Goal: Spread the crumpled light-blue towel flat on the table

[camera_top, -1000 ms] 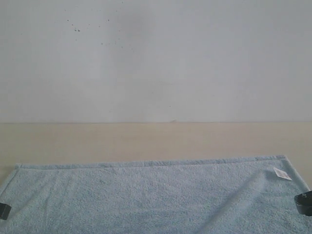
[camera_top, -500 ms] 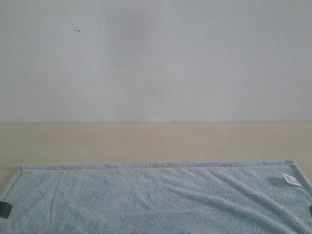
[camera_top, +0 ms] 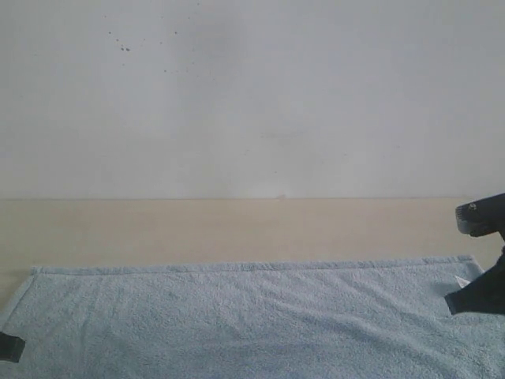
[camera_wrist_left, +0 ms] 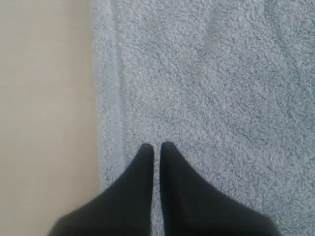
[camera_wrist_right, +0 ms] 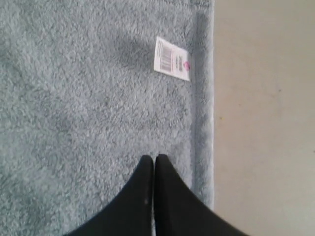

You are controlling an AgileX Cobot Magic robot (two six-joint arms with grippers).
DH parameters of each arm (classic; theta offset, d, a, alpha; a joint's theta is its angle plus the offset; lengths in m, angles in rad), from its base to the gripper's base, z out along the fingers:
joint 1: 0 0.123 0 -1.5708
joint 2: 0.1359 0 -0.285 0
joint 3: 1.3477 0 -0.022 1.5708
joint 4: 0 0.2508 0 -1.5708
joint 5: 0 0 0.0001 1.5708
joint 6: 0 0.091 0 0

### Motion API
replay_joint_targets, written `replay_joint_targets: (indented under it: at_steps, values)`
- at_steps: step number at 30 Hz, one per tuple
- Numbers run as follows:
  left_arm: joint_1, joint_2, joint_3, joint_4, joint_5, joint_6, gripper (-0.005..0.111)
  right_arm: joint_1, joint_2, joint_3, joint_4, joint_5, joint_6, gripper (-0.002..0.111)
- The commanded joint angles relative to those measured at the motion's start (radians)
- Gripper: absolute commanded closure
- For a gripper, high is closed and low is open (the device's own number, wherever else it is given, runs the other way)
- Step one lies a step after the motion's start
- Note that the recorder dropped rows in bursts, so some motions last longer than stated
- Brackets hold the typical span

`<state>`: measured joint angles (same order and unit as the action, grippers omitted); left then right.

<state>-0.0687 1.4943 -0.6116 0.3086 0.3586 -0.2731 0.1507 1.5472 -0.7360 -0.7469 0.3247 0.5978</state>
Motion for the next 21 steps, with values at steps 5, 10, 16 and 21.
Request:
replay_joint_targets:
  at_steps: [5, 10, 16, 21]
  values:
    - [0.0, 0.05, -0.094, 0.022, -0.075, 0.005, 0.102, -0.002, 0.165, -0.191, 0.004, 0.069, -0.032, 0.108]
    - [0.0, 0.15, -0.238, 0.029, -0.072, 0.005, 0.102, -0.03, 0.263, -0.322, 0.027, 0.069, -0.03, 0.108]
    - [0.0, 0.303, -0.37, 0.049, -0.071, 0.005, 0.102, -0.111, 0.36, -0.429, 0.059, 0.071, -0.073, 0.108]
    - [0.0, 0.401, -0.446, 0.058, -0.071, 0.013, 0.102, -0.14, 0.423, -0.483, 0.065, 0.065, -0.151, 0.108]
